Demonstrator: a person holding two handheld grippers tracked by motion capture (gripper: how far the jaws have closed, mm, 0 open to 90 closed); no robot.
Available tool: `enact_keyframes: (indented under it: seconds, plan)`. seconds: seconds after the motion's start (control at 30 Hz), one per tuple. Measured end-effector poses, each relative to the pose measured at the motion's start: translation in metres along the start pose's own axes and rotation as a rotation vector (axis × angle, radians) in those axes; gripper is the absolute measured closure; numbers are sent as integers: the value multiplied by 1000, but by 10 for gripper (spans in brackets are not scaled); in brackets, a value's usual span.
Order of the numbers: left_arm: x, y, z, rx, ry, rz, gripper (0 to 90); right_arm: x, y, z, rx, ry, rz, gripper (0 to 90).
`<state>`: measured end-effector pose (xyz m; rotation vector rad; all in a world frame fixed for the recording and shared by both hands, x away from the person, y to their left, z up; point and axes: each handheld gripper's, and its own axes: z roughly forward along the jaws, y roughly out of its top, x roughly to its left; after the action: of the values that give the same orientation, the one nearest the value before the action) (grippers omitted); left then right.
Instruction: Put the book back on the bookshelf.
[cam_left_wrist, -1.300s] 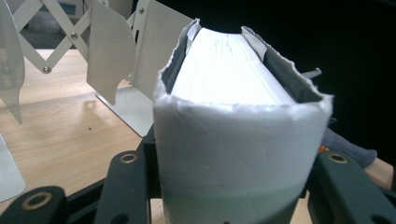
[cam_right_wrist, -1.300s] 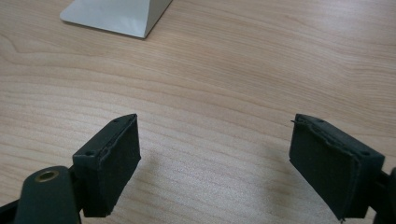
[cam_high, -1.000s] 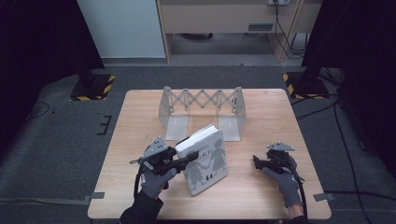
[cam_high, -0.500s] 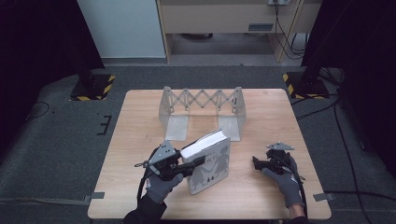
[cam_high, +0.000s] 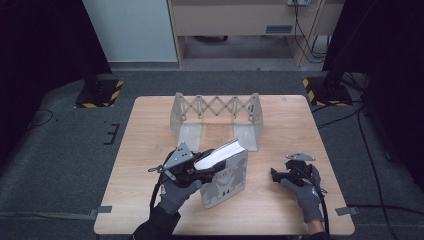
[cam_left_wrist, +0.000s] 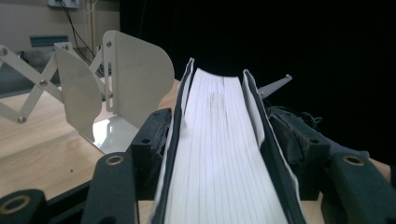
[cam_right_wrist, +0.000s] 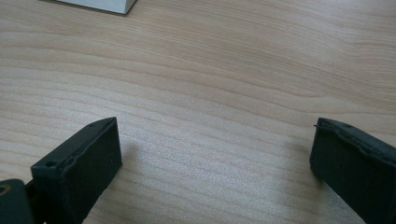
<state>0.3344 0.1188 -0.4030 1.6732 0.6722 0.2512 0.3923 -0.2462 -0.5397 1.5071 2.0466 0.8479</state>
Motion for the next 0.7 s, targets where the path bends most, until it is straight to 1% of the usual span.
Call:
enact_keyframes:
  seconds: [0.1, 0.23, 0.37, 0.43, 0.5, 0.6, 0.63, 0.67, 0.7]
  plan:
    - [-3, 5, 6, 21, 10, 18, 393, 1, 0, 0, 0, -7, 10, 23]
    - [-6, 5, 11, 29, 12, 24, 373, 1, 0, 0, 1, -9, 13, 22]
    - [-6, 6, 11, 29, 16, 26, 369, 2, 0, 0, 2, -15, 17, 19]
    - [-6, 6, 12, 33, 15, 21, 366, 2, 0, 0, 1, -18, 20, 18]
    - [-6, 9, 13, 47, 14, 28, 359, 2, 0, 0, 1, -17, 20, 18]
    - [-7, 11, 15, 52, 9, 31, 356, 2, 0, 0, 1, -17, 19, 18]
    - [-8, 13, 19, 68, 19, 47, 351, 2, 0, 0, 2, -17, 19, 18]
    - [-8, 13, 19, 68, 19, 47, 351, 2, 0, 0, 1, -17, 19, 18]
    - [-9, 14, 22, 90, 26, 47, 353, 2, 0, 0, 2, -16, 20, 18]
